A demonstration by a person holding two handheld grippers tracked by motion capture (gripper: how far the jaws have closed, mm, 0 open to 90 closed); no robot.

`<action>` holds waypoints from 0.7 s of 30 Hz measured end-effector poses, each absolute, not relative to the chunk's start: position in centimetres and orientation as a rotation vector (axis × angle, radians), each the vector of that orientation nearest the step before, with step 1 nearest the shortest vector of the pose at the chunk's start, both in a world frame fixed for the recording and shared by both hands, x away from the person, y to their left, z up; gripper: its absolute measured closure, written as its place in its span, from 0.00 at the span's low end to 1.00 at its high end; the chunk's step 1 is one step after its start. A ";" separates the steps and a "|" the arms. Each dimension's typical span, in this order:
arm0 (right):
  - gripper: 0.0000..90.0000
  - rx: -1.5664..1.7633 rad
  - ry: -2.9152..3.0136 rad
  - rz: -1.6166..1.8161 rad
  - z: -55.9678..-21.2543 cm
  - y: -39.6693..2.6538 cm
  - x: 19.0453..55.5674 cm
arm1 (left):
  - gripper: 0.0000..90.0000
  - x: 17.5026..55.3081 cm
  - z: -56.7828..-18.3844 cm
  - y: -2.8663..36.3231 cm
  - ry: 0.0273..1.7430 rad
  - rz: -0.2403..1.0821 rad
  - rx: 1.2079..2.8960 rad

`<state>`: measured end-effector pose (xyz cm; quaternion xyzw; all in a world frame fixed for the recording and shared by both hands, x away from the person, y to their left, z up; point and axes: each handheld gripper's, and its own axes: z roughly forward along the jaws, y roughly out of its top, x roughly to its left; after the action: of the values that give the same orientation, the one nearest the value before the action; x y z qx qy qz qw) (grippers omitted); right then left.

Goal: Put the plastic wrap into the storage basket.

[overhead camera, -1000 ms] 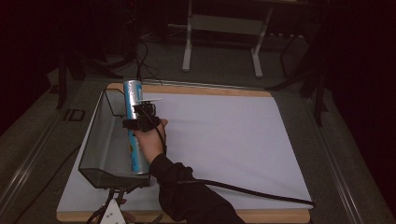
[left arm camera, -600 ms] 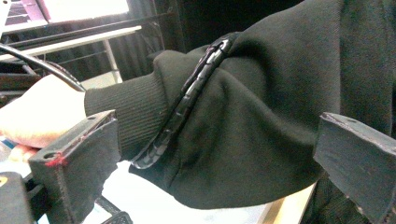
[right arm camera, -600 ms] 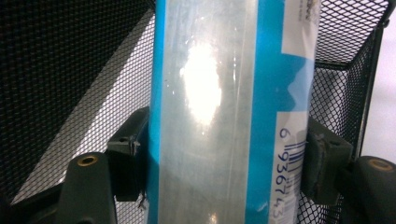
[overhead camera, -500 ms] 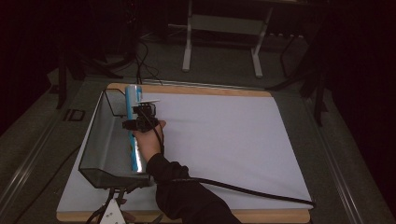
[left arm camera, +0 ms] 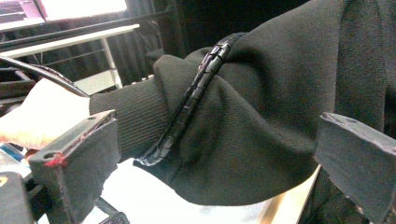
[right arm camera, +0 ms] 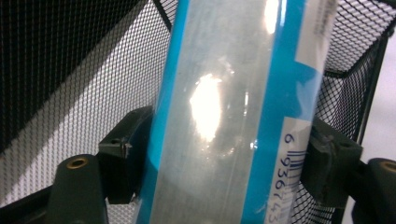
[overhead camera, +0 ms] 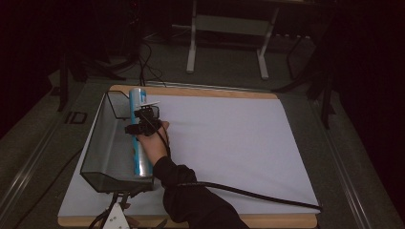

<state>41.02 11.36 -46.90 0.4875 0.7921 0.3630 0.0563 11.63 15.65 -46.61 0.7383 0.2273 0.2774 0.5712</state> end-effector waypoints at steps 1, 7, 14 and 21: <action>0.27 1.459 2.404 1.101 -46.9 11.4 41.0 | 0.02 11.6 -46.6 15.6 0.533 0.652 1.731; 0.18 1.345 2.420 1.080 -46.3 11.4 40.9 | 0.02 11.6 -46.6 15.7 0.533 0.651 1.730; 0.14 1.189 2.433 1.079 -45.1 10.8 40.7 | 0.02 11.6 -46.6 15.7 0.533 0.648 1.729; 0.14 1.068 2.406 1.110 -43.2 9.2 39.6 | 0.02 11.6 -46.6 15.6 0.533 0.645 1.732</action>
<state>39.58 9.23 -43.18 0.3700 0.8336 0.3847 0.1420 11.64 15.63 -46.61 0.7387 0.2272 0.2751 0.5719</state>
